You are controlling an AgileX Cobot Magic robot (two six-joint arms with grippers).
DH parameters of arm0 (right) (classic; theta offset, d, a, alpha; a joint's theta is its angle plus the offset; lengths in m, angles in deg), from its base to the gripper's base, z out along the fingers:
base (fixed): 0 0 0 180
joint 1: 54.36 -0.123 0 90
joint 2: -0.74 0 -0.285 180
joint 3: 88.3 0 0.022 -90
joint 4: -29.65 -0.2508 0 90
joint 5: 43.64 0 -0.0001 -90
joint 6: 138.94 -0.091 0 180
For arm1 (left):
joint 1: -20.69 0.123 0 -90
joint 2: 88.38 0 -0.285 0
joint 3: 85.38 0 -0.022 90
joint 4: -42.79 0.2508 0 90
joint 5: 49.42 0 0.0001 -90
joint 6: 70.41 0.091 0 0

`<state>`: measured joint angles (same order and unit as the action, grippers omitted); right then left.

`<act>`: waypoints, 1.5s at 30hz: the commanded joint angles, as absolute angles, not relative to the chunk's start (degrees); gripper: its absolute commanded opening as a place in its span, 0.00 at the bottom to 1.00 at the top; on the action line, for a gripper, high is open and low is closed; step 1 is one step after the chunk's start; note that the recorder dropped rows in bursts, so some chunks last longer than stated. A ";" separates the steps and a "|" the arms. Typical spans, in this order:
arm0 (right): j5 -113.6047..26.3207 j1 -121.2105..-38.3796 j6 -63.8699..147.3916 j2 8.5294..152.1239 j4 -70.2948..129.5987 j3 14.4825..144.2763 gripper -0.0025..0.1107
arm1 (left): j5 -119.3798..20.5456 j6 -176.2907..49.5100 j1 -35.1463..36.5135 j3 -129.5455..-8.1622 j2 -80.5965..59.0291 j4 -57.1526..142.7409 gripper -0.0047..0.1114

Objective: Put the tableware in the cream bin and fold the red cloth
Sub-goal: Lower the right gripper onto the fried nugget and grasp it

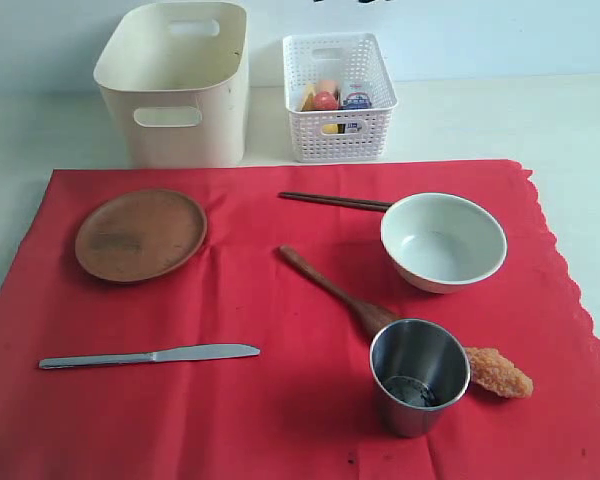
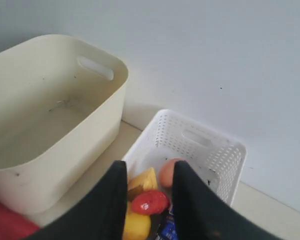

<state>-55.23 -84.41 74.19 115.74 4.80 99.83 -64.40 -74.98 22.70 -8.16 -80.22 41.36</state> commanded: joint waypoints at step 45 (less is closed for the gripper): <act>-90.06 -83.71 61.19 80.59 14.37 49.18 0.65 | -64.18 -75.19 22.80 -8.16 -80.60 41.18 0.05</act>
